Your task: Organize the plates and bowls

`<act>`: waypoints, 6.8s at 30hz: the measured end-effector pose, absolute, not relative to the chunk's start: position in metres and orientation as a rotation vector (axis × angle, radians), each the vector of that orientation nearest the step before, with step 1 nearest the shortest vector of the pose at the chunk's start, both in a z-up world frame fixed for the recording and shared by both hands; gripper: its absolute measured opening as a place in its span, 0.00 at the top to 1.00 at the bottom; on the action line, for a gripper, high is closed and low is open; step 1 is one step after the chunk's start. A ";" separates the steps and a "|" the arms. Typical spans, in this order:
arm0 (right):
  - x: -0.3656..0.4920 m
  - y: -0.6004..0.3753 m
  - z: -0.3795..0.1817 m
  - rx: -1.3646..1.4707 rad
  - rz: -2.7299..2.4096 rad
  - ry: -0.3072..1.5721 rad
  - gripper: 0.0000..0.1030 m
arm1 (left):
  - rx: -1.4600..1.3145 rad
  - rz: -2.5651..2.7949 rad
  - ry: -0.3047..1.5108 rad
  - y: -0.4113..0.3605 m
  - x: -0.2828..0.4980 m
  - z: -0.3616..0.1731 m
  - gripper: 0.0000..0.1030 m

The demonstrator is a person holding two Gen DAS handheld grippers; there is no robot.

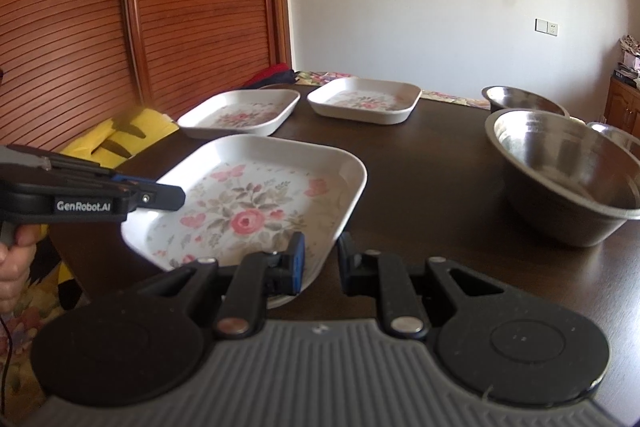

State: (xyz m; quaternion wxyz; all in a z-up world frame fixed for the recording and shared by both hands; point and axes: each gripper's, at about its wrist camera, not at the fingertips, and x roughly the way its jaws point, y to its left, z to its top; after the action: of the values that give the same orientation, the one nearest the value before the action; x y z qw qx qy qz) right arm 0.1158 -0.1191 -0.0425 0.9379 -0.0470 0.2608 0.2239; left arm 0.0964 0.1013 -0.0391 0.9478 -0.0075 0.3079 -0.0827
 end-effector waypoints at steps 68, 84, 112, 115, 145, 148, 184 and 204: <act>0.268 -0.027 0.002 -0.195 0.609 0.579 0.54 | 0.010 -0.052 0.555 0.215 0.243 -0.032 0.45; 0.304 0.001 -0.017 -0.209 0.653 0.708 0.64 | -0.058 -0.084 0.605 0.237 0.263 -0.045 0.72; 0.305 0.003 -0.024 -0.215 0.709 0.761 0.79 | -0.067 -0.069 0.590 0.233 0.244 -0.036 0.81; 0.301 0.001 -0.023 -0.211 0.713 0.759 0.79 | -0.069 -0.067 0.585 0.233 0.241 -0.033 0.81; 0.246 -0.071 0.010 -0.152 0.662 0.645 0.83 | -0.015 -0.124 0.543 0.165 0.192 0.000 0.81; 0.237 -0.082 0.013 -0.151 0.655 0.630 0.83 | -0.006 -0.127 0.539 0.154 0.183 0.005 0.81; 0.160 -0.145 -0.008 -0.105 0.635 0.621 0.83 | 0.013 -0.158 0.601 0.098 0.111 -0.012 0.81; 0.150 -0.143 -0.016 -0.114 0.634 0.645 0.82 | 0.020 -0.163 0.640 0.097 0.112 -0.026 0.81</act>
State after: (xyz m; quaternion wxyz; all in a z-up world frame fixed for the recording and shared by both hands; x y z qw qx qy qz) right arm 0.1496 -0.1434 -0.0156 0.8979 -0.0550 0.3117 0.3059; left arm 0.1116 0.0967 -0.0256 0.9460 0.0097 0.3140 -0.0798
